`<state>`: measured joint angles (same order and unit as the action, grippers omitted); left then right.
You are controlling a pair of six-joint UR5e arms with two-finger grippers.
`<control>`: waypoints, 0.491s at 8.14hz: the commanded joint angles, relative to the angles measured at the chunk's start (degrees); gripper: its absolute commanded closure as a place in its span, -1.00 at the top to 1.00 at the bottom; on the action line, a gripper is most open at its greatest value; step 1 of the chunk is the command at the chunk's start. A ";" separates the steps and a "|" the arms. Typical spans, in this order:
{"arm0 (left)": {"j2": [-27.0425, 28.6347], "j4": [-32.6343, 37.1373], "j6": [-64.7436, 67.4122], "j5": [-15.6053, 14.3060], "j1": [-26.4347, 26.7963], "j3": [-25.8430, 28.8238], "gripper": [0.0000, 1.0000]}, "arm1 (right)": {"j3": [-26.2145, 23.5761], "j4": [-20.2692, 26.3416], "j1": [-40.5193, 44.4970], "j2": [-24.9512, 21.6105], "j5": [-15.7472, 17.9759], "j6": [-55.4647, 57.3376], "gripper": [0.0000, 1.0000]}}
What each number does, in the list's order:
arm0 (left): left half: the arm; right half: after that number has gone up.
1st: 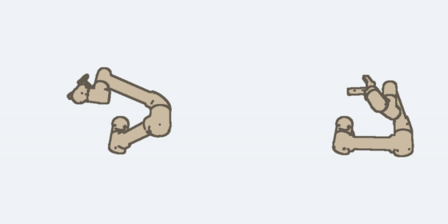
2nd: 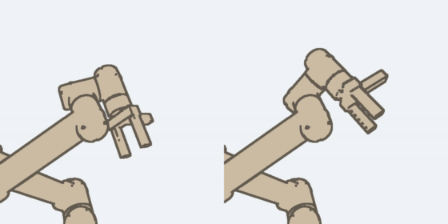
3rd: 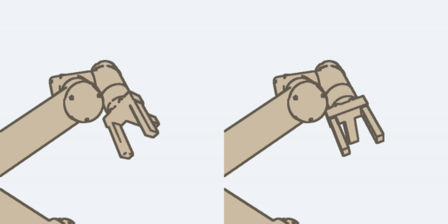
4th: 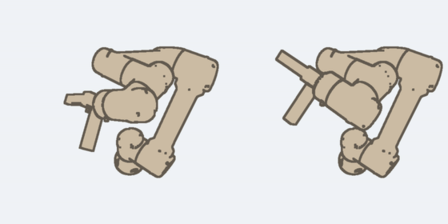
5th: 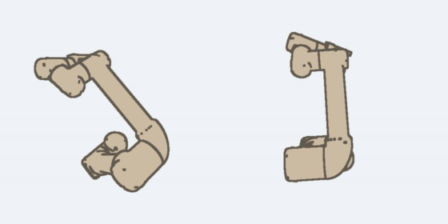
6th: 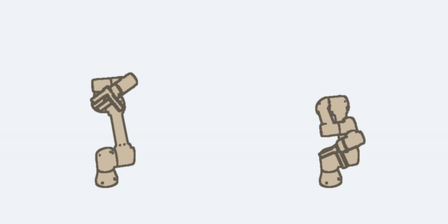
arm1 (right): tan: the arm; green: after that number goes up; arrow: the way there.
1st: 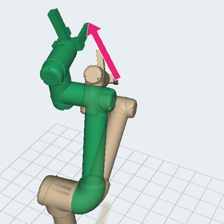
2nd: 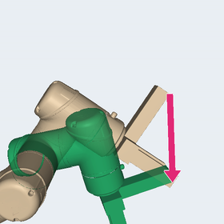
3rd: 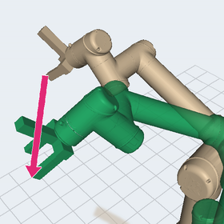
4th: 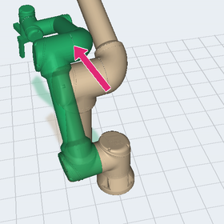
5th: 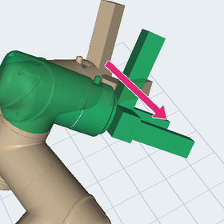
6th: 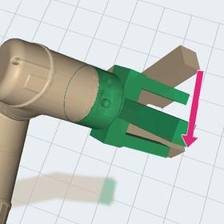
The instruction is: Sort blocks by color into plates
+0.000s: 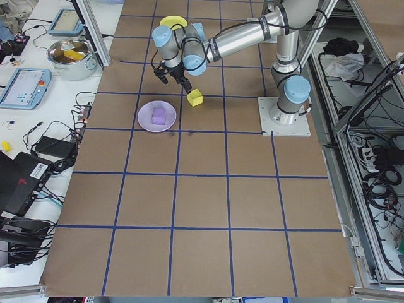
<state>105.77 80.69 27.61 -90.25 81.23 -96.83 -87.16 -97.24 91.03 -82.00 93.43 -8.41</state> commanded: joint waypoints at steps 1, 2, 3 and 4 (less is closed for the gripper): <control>-0.39 -3.15 -4.31 0.33 0.24 -6.33 1.00 | 0.06 -0.22 0.03 0.00 0.00 -1.17 1.00; 0.30 -6.47 -5.10 0.42 0.25 -8.27 1.00 | -0.03 -0.23 0.03 0.00 0.00 -1.17 1.00; 0.40 -8.42 -6.94 0.42 0.25 -9.51 1.00 | -0.03 -0.05 0.03 0.00 0.00 -1.17 1.00; 0.66 -9.22 -8.00 0.51 0.25 -9.87 1.00 | -0.03 -0.14 0.03 0.00 -0.09 -1.17 1.00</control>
<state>106.00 74.25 21.94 -89.85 81.46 -104.94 -87.16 -97.38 91.05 -82.00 93.43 -9.53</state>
